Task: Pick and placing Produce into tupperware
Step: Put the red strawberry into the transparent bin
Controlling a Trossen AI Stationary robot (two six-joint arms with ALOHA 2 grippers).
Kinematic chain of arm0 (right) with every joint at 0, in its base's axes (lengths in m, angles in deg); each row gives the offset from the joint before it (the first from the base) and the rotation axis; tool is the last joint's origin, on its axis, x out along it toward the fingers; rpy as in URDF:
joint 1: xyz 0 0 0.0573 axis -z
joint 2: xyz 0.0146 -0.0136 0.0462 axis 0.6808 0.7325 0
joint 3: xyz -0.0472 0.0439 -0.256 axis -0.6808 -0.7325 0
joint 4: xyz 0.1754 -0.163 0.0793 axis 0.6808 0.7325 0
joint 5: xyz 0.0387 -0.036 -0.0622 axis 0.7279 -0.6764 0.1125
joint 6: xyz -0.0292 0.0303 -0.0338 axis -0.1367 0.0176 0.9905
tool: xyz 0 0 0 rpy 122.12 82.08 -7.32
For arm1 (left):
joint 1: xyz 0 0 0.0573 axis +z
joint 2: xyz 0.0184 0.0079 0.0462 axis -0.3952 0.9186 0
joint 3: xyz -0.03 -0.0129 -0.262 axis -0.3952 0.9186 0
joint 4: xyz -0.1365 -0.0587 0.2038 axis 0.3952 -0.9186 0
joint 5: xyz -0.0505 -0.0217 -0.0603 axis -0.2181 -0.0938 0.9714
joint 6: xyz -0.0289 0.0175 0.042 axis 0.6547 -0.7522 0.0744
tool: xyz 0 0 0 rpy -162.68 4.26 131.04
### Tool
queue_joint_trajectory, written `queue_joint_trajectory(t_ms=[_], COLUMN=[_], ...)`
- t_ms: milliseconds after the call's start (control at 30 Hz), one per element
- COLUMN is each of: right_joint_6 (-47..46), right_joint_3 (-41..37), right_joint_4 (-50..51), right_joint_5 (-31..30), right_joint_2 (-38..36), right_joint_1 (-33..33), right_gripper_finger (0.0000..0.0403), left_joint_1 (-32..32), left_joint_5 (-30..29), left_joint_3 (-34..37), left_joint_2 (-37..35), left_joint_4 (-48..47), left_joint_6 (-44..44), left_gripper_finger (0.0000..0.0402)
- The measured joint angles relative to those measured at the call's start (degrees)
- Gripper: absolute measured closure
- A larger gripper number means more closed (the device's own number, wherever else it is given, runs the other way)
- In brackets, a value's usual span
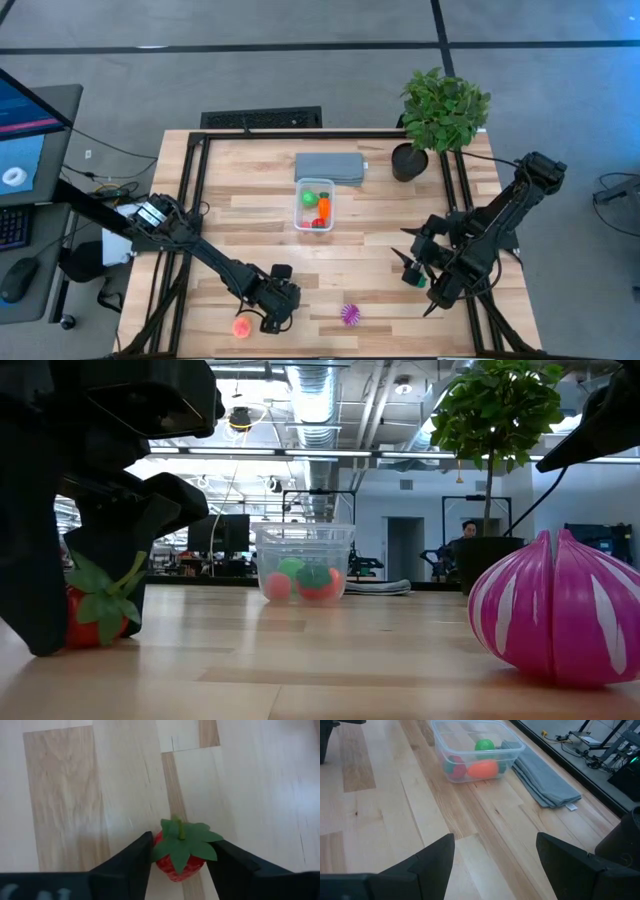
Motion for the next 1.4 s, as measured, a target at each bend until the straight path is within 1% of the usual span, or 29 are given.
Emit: queue_joint_trajectory(t_ms=[133,267,367,567,667,967,1200,1400], right_joint_6=[0.0,0.0,0.0,0.0,0.0,0.0,0.0,-0.07], right_joint_3=[0.0,0.0,0.0,0.0,0.02,0.0,0.0,0.0], right_joint_4=[0.0,-0.02,-0.02,-0.05,-0.07,-0.13,-0.24,-0.37], right_joint_5=[-0.01,-0.01,0.0,0.01,0.01,0.01,0.03,0.0], right_joint_2=[0.0,0.0,-0.01,0.0,0.0,0.0,-0.01,-0.01], right_joint_1=[0.0,0.0,-0.01,-0.02,-0.02,-0.02,-0.09,-1.64], right_gripper_finger=[0.0097,0.0097,0.0097,0.0097,0.0097,0.0097,0.0097,0.0097], left_joint_1=[0.0,-0.09,-0.13,-0.09,-0.11,-0.09,-0.04,0.11], left_joint_5=[-0.02,0.22,-1.02,-6.59,-9.25,-19.04,-26.84,-33.3], left_joint_3=[0.06,0.29,0.42,0.28,0.21,0.19,0.17,0.15], left_joint_2=[-0.52,-2.04,-3.53,-6.31,-8.14,-13.0,-15.4,-17.38], left_joint_4=[-0.02,-1.97,-4.07,-7.33,-7.35,-7.03,-7.12,-7.12], left_joint_6=[0.0,0.01,0.19,0.55,0.03,-5.64,-9.8,-12.34], left_gripper_finger=[0.024,0.0247,0.0249,0.0249,0.0249,0.025,0.025,0.025])
